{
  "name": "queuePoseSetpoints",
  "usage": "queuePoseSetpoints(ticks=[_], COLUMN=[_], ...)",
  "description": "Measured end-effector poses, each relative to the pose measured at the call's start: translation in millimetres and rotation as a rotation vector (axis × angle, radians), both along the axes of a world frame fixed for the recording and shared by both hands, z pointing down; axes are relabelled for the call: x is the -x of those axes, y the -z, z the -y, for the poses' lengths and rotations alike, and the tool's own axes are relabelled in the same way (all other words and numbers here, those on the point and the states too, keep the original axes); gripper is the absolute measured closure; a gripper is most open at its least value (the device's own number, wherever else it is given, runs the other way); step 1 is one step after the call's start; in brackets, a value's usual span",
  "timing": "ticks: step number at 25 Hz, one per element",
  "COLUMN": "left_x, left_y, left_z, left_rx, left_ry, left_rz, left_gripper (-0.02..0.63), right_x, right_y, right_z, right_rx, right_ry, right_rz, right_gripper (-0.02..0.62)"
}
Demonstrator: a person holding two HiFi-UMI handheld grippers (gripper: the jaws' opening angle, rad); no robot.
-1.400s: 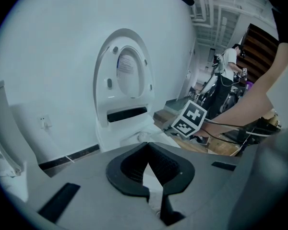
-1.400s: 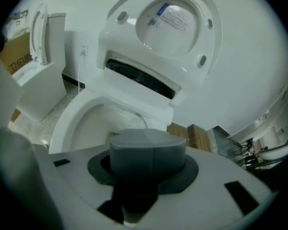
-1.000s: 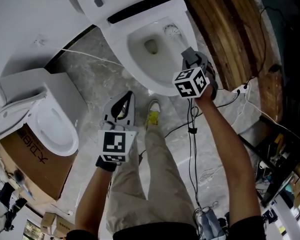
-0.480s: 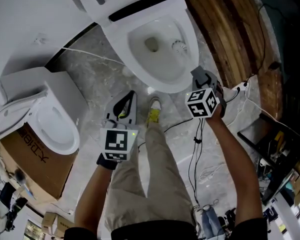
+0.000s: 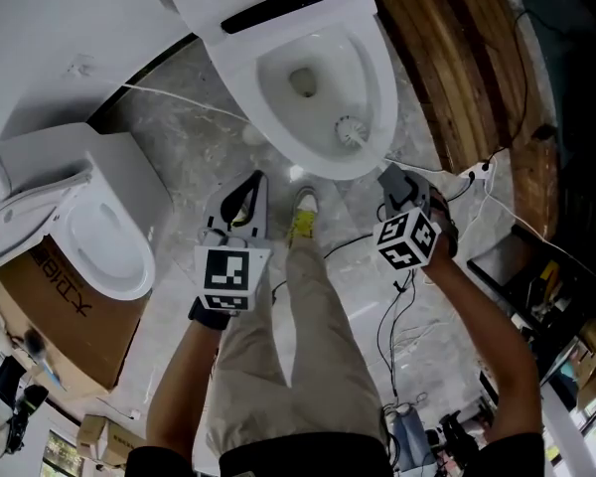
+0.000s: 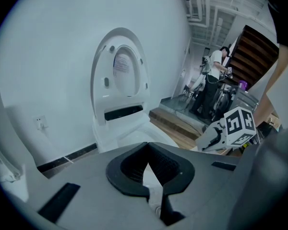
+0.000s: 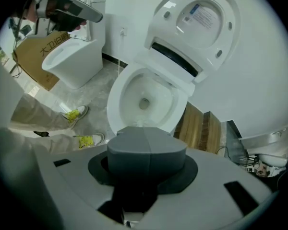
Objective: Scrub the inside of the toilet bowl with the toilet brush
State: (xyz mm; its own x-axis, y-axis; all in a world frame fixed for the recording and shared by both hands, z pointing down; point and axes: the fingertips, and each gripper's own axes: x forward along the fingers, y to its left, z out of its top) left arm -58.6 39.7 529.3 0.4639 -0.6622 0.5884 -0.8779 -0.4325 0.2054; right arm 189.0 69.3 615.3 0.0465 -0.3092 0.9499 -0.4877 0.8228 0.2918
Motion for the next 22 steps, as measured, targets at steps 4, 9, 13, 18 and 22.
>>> queuePoseSetpoints(ticks=[4,9,13,18,22], left_x=[4,-1,-3,-10,-13], left_y=[-3,-3,-5,-9,-14], left_z=[-4,-8,-9,-7,-8], left_rx=[0.01,0.015,0.019,0.025,0.036], left_ry=[0.004,-0.004,-0.01,-0.018,-0.017], left_rz=[0.0,-0.008,-0.012,-0.016,-0.021], left_gripper=[0.588,0.588,0.588,0.588,0.588], right_x=[17,33,57,86,109], right_y=[-3,-7,-12,-22,-26], right_z=[-15,-8,-1,29,55], right_rx=[0.101,0.184,0.198,0.17,0.129], right_ry=[-0.007,-0.222,-0.282,-0.27,-0.251], right_rz=[0.067,0.257,0.367,0.489,0.543], right_gripper=[0.439,0.437,0.437,0.437,0.437])
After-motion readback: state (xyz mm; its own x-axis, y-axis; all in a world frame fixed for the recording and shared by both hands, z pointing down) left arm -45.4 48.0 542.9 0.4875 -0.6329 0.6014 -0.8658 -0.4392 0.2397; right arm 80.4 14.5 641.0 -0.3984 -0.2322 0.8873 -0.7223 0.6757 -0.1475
